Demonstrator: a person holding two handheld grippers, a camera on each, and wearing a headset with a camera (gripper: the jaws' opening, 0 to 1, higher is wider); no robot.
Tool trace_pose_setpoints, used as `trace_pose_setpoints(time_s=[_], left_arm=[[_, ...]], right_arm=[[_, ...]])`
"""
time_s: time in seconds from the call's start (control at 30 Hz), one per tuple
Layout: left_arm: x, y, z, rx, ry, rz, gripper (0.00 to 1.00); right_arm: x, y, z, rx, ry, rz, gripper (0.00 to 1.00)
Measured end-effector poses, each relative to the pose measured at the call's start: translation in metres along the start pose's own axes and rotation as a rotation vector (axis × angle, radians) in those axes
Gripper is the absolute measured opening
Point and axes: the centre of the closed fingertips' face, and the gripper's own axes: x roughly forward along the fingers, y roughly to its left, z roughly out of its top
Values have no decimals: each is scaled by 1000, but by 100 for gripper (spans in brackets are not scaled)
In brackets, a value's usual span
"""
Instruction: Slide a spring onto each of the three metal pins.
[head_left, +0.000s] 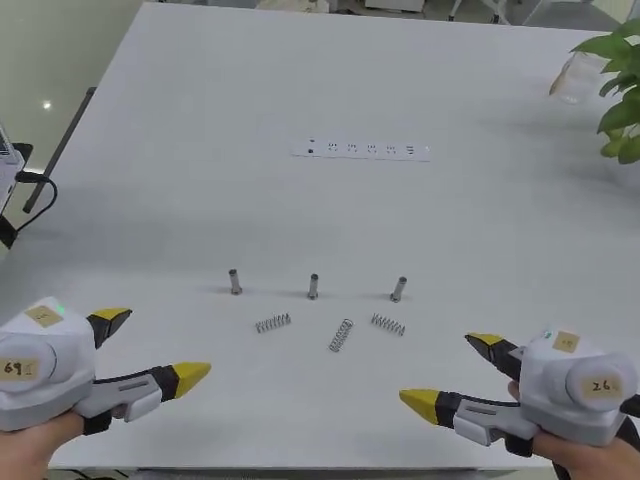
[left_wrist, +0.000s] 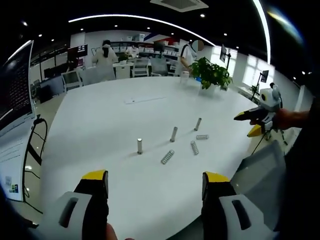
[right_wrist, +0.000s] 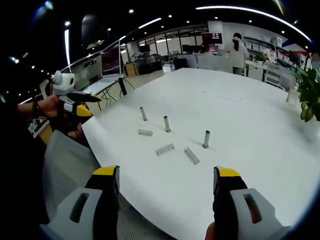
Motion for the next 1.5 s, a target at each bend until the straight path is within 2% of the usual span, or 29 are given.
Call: trace_pose_setpoints(time_s=[0.1,0.3,0.63,0.9,1.27,1.5], left_arm=[[-4,0,1,-1,-3,6,78],[-7,3,5,-5,-12,20,79],[-4,5,0,-7,4,25,78],[2,1,-8,33,49,-6,76],[20,-16,-8,87,75,-69,73],[31,-16,-8,89,84,-97,72]], right_arm=[[1,-2,1,1,-1,1,76],[4,-7,5,-3,-1,6,76],[10,-10,11,-13,1,16,76],[12,-6,10,-13,3,23,76],[4,-8,8,-11,1,9,76],[-1,-12,8,-2,-9,-8,76]])
